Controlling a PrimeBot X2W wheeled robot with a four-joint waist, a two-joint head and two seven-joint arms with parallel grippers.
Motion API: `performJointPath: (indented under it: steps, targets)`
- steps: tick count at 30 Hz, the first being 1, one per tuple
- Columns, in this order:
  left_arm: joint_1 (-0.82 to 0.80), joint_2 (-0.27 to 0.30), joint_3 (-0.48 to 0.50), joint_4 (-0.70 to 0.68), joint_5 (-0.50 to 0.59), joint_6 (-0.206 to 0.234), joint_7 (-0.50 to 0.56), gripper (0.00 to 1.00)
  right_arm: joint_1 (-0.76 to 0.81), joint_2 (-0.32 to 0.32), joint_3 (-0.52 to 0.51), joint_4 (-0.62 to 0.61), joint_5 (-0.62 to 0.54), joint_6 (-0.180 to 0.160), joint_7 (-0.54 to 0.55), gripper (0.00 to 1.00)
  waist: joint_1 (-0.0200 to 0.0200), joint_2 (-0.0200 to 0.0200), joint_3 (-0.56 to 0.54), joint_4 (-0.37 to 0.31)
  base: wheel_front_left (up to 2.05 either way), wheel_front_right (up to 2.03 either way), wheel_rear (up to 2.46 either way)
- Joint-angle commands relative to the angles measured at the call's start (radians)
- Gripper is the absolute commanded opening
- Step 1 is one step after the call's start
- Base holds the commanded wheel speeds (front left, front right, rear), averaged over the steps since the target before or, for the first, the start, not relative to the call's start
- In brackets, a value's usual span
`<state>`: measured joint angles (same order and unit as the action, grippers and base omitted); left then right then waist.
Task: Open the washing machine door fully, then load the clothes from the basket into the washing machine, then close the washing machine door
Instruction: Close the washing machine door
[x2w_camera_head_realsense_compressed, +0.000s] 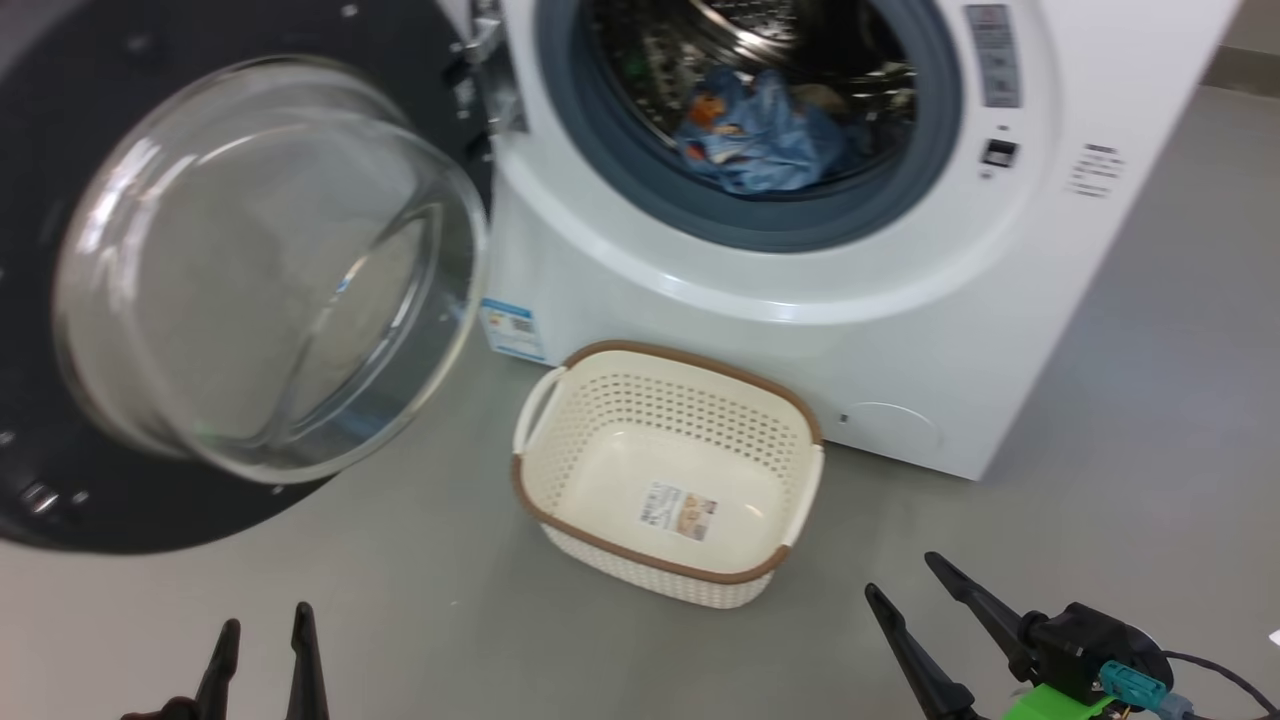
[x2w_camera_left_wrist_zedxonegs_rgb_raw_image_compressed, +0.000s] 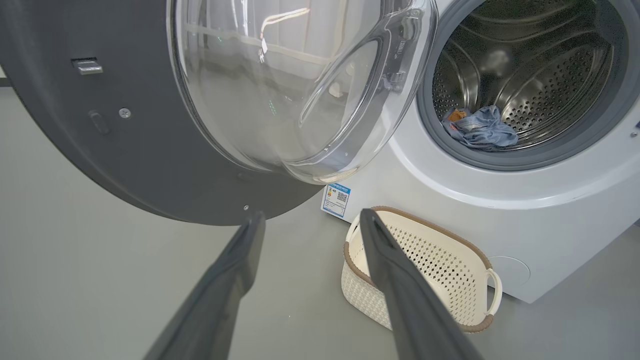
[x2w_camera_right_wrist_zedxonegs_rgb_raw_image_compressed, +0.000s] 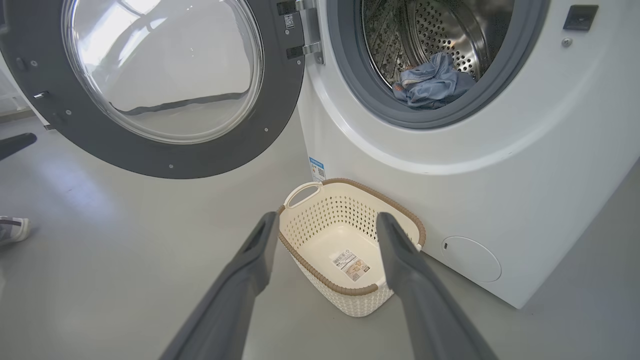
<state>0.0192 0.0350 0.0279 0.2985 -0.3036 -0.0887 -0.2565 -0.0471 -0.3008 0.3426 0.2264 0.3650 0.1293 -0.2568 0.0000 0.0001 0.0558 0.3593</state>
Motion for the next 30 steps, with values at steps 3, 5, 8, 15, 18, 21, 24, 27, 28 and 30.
performJointPath:
  steps: [3, 5, 8, 15, 18, 21, 24, 27, 28, 30]
  targets:
    - [-0.006, 0.015, 0.027, -0.017, -0.016, 0.019, -0.005, 1.0, -0.034, -0.018, 0.023, -0.016, 0.009, 0.001, -0.005, 1.0, 0.0, -0.0001, -0.004, 0.093, 0.0, 0.0, 0.0]
    - [-0.001, 0.015, 0.027, -0.017, -0.02, 0.026, -0.005, 1.0, -0.035, -0.019, 0.026, -0.015, 0.01, 0.001, -0.005, 1.0, 0.0, -0.0001, -0.007, 0.112, 0.0, 0.0, 0.0]
    - [0.007, 0.015, 0.025, -0.017, -0.025, 0.036, -0.005, 1.0, -0.035, -0.016, 0.028, -0.013, 0.011, 0.001, -0.005, 1.0, 0.0, -0.0001, -0.01, 0.136, 0.0, 0.0, 0.0]
    - [0.021, 0.015, 0.03, -0.026, -0.042, 0.052, -0.005, 1.0, -0.051, -0.014, 0.041, -0.01, 0.012, 0.001, -0.005, 1.0, 0.0, -0.0001, -0.003, 0.161, 0.0, 0.0, 0.0]
    - [0.028, 0.015, 0.031, -0.036, -0.057, 0.061, -0.005, 1.0, -0.068, -0.017, 0.055, -0.004, 0.015, 0.001, -0.005, 1.0, 0.0, -0.0001, 0.004, 0.165, 0.0, 0.0, 0.0]
    - [0.034, 0.015, 0.03, -0.045, -0.067, 0.071, -0.005, 1.0, -0.082, -0.02, 0.067, 0.001, 0.02, 0.001, -0.005, 1.0, 0.0, -0.0001, 0.008, 0.168, 0.0, 0.0, 0.0]
    - [0.036, 0.015, 0.027, -0.052, -0.073, 0.077, -0.005, 1.0, -0.092, -0.025, 0.075, 0.004, 0.025, 0.001, -0.005, 1.0, 0.0, -0.0001, 0.012, 0.169, 0.0, 0.0, 0.0]
    - [0.034, 0.015, 0.032, -0.07, -0.094, 0.07, -0.005, 1.0, -0.097, -0.028, 0.078, 0.006, 0.029, 0.001, -0.005, 1.0, 0.0, -0.0001, 0.012, 0.169, 0.0, 0.0, 0.0]
    - [0.03, 0.015, 0.038, -0.083, -0.104, 0.063, -0.005, 0.89, -0.096, -0.027, 0.076, 0.006, 0.03, 0.001, -0.005, 1.0, 0.0, -0.0001, 0.011, 0.169, 0.0, 0.0, 0.0]
    - [0.02, 0.015, 0.064, -0.123, -0.117, 0.053, -0.005, 0.0, -0.09, -0.024, 0.068, 0.006, 0.031, 0.001, -0.005, 1.0, 0.0, -0.0001, 0.008, 0.168, 0.0, 0.0, 0.0]
